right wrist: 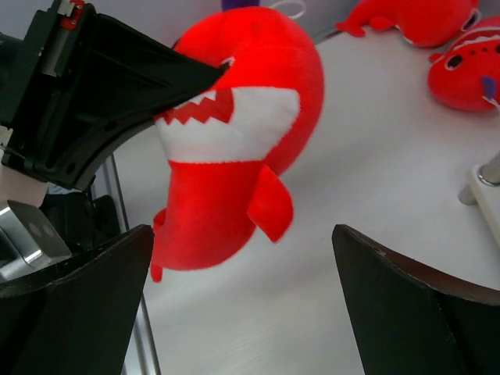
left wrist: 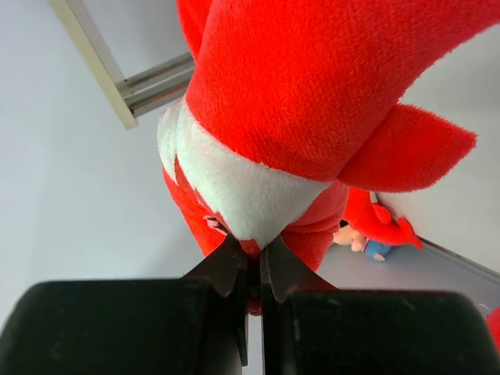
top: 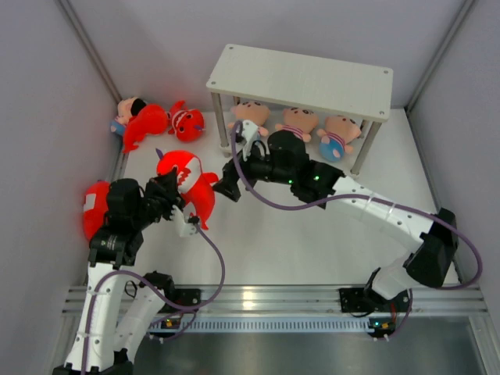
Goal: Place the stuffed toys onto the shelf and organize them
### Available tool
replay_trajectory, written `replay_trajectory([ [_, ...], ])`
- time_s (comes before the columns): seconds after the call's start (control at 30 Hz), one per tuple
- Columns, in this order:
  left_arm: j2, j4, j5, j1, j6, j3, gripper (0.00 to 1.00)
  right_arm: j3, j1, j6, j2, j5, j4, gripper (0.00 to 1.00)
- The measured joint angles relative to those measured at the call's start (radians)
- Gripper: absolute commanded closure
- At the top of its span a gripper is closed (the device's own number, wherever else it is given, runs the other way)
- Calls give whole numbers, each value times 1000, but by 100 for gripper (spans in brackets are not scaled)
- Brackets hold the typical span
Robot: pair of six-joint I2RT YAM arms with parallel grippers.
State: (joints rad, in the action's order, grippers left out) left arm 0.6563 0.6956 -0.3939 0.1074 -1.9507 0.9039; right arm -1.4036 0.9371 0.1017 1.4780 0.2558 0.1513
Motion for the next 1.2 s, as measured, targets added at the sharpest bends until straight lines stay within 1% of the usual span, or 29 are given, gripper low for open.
replay_trajectory([
  [0.1, -4, 0, -21, 0, -14, -14, 100, -37, 52, -3, 82, -2, -23, 2],
  [0.2, -3, -1, -34, 0, -19, -15, 100, -62, 79, -1, 140, -10, -32, 3],
  [0.33, -4, -2, -43, 0, -22, -15, 100, -112, 96, 3, 218, -46, -36, 7],
  [0.37, -4, -2, -45, 0, -24, -15, 100, -124, 101, 5, 235, -59, -40, 13],
  [0.4, -4, -2, -47, 0, -25, -15, 100, -134, 106, 8, 253, -74, -43, 27],
  [0.43, -4, -2, -47, 0, -27, -15, 100, -141, 109, 11, 264, -79, -46, 44],
  [0.47, -4, -3, -45, 0, -28, -15, 100, -152, 114, 19, 278, -85, -45, 74],
  [0.53, -3, -5, -39, 0, -32, -15, 100, -168, 121, 27, 298, -105, -48, 99],
  [0.6, 0, -7, -35, 0, -35, -15, 100, -167, 122, 42, 298, -124, -50, 100],
  [0.63, 0, -13, -35, 0, -35, -15, 90, -165, 122, 47, 295, -132, -57, 100],
  [0.67, 0, -18, -35, 0, -38, -15, 59, -158, 122, 49, 290, -136, -64, 100],
  [0.73, 0, -20, -37, 0, -46, -11, 24, -139, 122, 52, 274, -152, -72, 100],
  [0.77, 0, -21, -36, 0, -47, -5, 2, -128, 119, 53, 262, -157, -72, 100],
  [0.93, -13, -35, -28, 0, -32, 50, 1, -120, 76, 53, 190, -164, -49, 100],
  [1.0, -12, -60, 6, 0, 12, 93, 1, -132, 42, 51, 151, -160, -21, 100],
  [1.1, 21, -85, 110, 1, 180, 222, 1, -249, -39, 36, 126, -159, 84, 100],
  [1.13, 42, -103, 165, 1, 268, 276, 1, -300, -68, 30, 126, -161, 119, 100],
  [1.2, 74, -140, 282, 2, 390, 336, 2, -415, -135, 21, 125, -162, 191, 100],
])
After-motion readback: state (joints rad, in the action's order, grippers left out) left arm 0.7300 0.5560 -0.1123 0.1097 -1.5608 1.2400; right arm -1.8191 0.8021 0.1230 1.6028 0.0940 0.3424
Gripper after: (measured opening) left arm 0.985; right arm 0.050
